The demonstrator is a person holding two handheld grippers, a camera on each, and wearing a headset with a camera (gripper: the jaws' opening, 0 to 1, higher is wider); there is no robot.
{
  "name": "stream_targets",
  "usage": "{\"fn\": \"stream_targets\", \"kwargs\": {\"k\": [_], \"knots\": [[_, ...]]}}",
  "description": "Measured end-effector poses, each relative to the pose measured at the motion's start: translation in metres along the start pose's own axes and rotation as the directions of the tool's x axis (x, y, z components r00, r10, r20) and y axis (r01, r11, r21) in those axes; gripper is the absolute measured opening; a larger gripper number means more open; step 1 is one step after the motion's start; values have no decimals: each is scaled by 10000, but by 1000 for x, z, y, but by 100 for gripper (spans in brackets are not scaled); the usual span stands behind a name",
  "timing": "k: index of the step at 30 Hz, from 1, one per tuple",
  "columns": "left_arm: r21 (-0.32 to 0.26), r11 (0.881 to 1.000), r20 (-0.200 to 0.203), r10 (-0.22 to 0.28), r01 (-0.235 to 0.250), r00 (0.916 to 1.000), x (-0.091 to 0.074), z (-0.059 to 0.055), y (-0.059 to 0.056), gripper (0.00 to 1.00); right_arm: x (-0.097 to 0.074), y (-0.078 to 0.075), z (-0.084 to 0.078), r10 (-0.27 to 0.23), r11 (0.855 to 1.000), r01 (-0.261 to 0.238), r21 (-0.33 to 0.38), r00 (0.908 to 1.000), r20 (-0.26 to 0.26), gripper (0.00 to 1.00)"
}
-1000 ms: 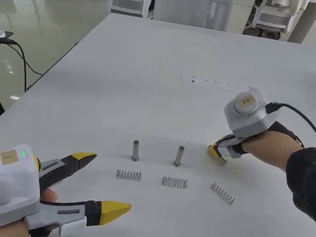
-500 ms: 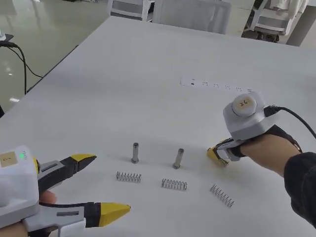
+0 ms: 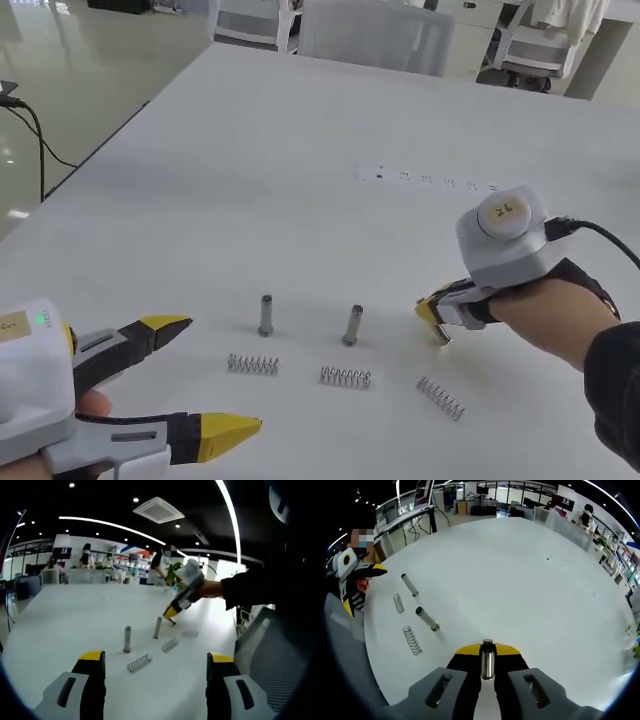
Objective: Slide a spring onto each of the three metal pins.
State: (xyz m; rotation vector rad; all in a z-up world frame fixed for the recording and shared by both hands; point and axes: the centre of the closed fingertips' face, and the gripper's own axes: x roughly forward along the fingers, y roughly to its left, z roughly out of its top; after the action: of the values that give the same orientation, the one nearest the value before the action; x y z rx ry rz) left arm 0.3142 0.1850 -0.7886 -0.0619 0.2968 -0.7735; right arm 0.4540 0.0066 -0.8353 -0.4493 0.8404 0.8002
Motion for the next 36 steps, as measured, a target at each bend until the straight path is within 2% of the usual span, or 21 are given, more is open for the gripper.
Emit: {"fn": "stream_targets", "kwargs": {"k": [20, 36], "knots": [[207, 9998, 68, -57, 56, 10000, -1, 6, -5, 79, -12, 8, 1, -56, 9999, 51, 96, 9987, 502, 5], [338, 9993, 38, -162, 160, 9999, 1, 8, -10, 79, -21, 9, -6, -51, 9992, 23, 392, 9974, 718, 5]]}}
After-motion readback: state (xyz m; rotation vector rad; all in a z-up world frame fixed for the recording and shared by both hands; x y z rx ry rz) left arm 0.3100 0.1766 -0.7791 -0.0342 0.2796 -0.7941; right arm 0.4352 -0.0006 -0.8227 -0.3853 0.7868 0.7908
